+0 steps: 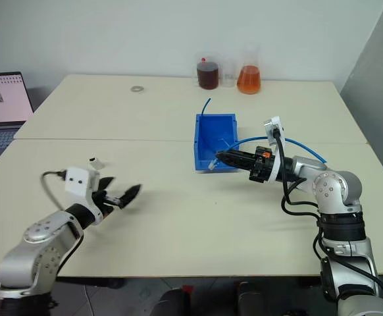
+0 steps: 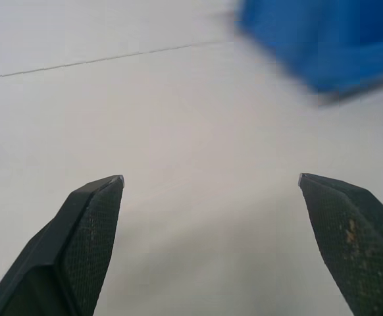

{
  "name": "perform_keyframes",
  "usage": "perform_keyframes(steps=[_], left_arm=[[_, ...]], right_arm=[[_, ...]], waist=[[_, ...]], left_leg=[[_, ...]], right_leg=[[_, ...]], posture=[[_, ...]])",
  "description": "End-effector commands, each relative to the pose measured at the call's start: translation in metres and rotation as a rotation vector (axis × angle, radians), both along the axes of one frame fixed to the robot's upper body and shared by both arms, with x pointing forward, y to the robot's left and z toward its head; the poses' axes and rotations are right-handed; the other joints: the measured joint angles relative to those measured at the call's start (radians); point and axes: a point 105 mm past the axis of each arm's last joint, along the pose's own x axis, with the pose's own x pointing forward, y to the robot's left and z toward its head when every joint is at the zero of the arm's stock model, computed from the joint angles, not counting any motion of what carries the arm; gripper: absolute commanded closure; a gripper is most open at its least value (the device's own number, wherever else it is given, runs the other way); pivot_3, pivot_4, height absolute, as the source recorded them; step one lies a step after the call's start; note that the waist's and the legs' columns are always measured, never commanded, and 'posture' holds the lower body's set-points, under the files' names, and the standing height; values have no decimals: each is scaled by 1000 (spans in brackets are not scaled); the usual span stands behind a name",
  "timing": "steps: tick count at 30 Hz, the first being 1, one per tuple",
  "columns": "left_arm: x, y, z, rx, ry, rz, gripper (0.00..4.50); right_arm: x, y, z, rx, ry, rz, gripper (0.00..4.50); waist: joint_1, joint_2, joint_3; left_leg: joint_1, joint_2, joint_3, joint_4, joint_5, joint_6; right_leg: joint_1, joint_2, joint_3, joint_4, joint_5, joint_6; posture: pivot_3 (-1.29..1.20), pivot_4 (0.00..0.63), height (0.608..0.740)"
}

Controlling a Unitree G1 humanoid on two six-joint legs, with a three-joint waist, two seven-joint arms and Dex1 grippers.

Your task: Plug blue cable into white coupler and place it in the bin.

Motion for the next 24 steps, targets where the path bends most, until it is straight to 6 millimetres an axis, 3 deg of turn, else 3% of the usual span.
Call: perform_keyframes(steps=[1, 7, 16, 24], left_arm=[[13, 28, 14, 48, -108, 267, 38], [31, 55, -6, -26, -86, 471, 38], [70, 56, -16, -79, -64, 421, 38], [84, 65, -21, -72, -52, 439, 38]], right_arm=[[-1, 5, 14, 10, -56, 30, 4428], [1, 9, 15, 8, -62, 35, 4428], [1, 6, 15, 1, -71, 10, 4428], [3, 2, 17, -7, -81, -12, 4428]], waist=[[4, 0, 0], [3, -1, 0], [3, -1, 0], [2, -1, 0]], left_leg=[[0, 0, 0, 0, 0, 0], [0, -1, 1, 1, 0, 0], [0, -1, 0, 1, 0, 0], [0, -1, 0, 1, 0, 0]], right_leg=[[0, 0, 0, 0, 0, 0], [0, -1, 0, 0, 1, 2], [0, -1, -1, 1, 1, 2], [0, -1, -1, 1, 1, 2]], posture=[[0, 150, 740], [0, 150, 740], [0, 150, 740], [0, 150, 740]])
